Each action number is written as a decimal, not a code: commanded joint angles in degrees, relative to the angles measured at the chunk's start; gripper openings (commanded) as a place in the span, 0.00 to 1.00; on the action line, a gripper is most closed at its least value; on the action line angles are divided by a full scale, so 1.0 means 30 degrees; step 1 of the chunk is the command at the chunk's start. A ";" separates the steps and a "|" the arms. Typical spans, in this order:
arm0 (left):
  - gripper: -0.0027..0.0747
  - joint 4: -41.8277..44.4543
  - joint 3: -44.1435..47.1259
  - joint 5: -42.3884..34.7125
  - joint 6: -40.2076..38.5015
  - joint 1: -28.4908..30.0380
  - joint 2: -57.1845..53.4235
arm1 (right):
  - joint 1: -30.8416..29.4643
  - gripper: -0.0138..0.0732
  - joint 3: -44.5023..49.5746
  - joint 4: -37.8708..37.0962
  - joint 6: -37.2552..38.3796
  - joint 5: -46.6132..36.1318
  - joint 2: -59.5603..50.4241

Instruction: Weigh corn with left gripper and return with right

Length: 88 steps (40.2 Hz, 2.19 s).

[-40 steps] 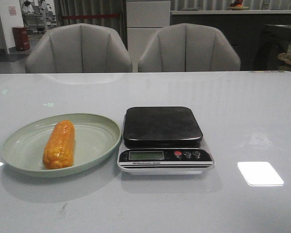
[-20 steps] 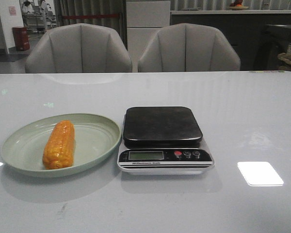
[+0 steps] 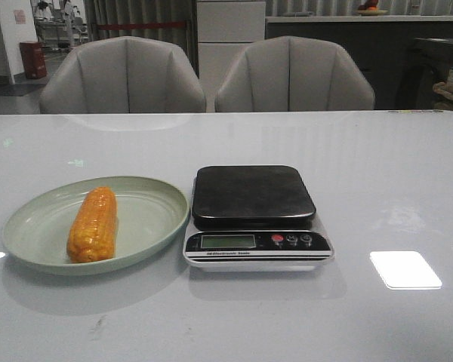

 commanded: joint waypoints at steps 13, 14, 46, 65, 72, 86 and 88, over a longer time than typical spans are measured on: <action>0.18 -0.1999 0.3021 -0.6412 0.2205 0.6502 0.0252 | -0.0086 0.37 -0.0534 0.0079 -0.0184 -0.1242 0.0196; 0.18 -0.2166 0.3237 -0.6827 0.2447 0.6931 0.0252 | -0.0086 0.37 -0.0534 0.0079 -0.0184 -0.1242 0.0196; 0.18 -0.1721 0.6717 -1.0854 0.2457 1.2219 -0.0572 | -0.0086 0.37 -0.0534 0.0079 -0.0184 -0.1242 0.0196; 0.18 -0.1721 0.6717 -1.0854 0.2457 1.2219 -0.0572 | -0.0086 0.37 -0.0534 0.0079 -0.0184 -0.1242 0.0196; 0.18 -0.1721 0.6717 -1.0854 0.2457 1.2219 -0.0572 | -0.0086 0.37 -0.0534 0.0079 -0.0184 -0.1242 0.0196; 0.18 -0.1721 0.6717 -1.0854 0.2457 1.2219 -0.0572 | -0.0086 0.37 -0.0534 0.0079 -0.0184 -0.1242 0.0196; 0.18 -0.1721 0.6717 -1.0854 0.2457 1.2219 -0.0572 | -0.0086 0.37 -0.0534 0.0062 -0.0184 -0.1242 0.0196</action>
